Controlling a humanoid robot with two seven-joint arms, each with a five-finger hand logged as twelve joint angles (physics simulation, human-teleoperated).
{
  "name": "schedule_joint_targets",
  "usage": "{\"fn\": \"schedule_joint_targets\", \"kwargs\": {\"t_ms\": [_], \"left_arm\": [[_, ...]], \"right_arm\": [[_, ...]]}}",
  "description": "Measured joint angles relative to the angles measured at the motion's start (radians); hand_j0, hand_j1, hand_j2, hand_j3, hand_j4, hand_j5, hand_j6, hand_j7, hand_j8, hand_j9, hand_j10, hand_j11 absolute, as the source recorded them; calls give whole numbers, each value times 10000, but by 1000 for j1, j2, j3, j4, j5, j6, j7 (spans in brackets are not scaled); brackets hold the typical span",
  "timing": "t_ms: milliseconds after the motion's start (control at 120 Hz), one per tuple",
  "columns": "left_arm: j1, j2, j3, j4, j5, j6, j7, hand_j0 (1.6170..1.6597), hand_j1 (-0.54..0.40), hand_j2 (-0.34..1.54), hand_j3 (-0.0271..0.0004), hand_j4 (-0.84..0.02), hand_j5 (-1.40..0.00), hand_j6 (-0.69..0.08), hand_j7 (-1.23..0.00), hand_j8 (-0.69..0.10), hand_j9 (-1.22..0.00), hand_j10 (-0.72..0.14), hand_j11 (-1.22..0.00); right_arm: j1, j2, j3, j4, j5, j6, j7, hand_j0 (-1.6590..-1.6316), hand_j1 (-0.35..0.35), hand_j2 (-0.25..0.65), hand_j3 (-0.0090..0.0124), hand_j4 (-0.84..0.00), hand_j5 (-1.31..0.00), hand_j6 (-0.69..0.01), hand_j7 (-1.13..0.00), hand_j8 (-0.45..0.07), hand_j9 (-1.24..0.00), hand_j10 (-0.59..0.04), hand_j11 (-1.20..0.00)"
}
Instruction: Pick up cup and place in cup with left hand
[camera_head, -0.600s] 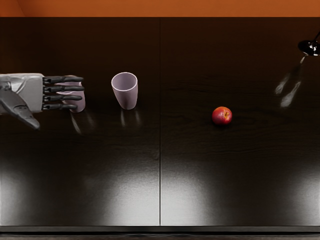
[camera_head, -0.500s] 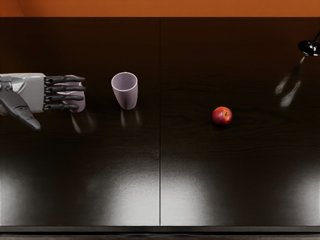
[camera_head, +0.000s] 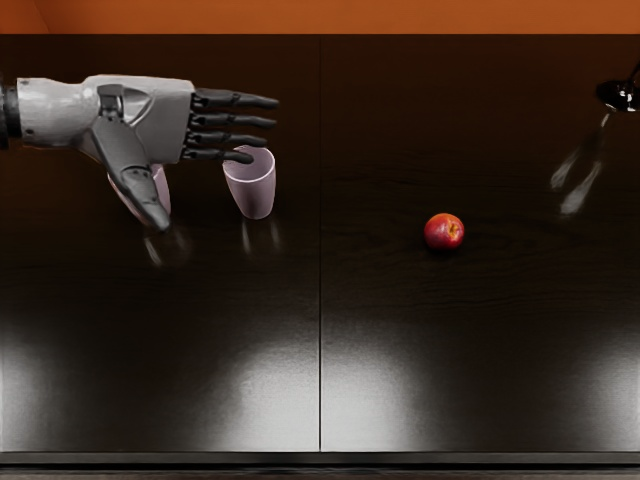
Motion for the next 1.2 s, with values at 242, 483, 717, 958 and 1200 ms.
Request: {"fn": "schedule_joint_targets", "kwargs": {"t_ms": [242,483,717,958,1200], "left_arm": [[-73,-124,-2,77,124,0,41,16581,3399,17,0,-79,-102,-78,-102,-78,-102,-79,-102],[-149,-217,3,129,474,69,132,16581,3404,18,0,-85,-100,-86,-99,-85,-99,-82,-98],[-158,-477,53,279,784,176,152,16581,3397,19,0,-98,-107,-104,-106,-101,-106,-94,-105],[-211,-575,218,411,868,260,154,16581,3397,23,0,-101,-110,-108,-109,-105,-108,-97,-108],[-214,-622,340,538,876,314,154,16581,3386,26,0,-115,-123,-123,-122,-120,-121,-110,-120]], "right_arm": [[1,0,3,-1,0,0,-1,-16581,-3491,1,0,-5,-1,-8,0,-6,-1,-4,-1],[3,0,5,-1,0,0,-1,-16581,-3491,2,0,-5,-1,-8,0,-6,-1,-4,-1],[6,0,4,-1,0,-1,-2,-16581,-3491,1,0,-6,-1,-9,0,-7,-1,-5,0],[9,0,4,-1,0,-1,-2,-16581,-3491,1,0,-6,-1,-9,0,-7,-1,-5,-1],[9,0,2,-2,0,-1,-2,-16581,-3491,1,0,-6,-1,-9,0,-7,-1,-5,-1]]}}
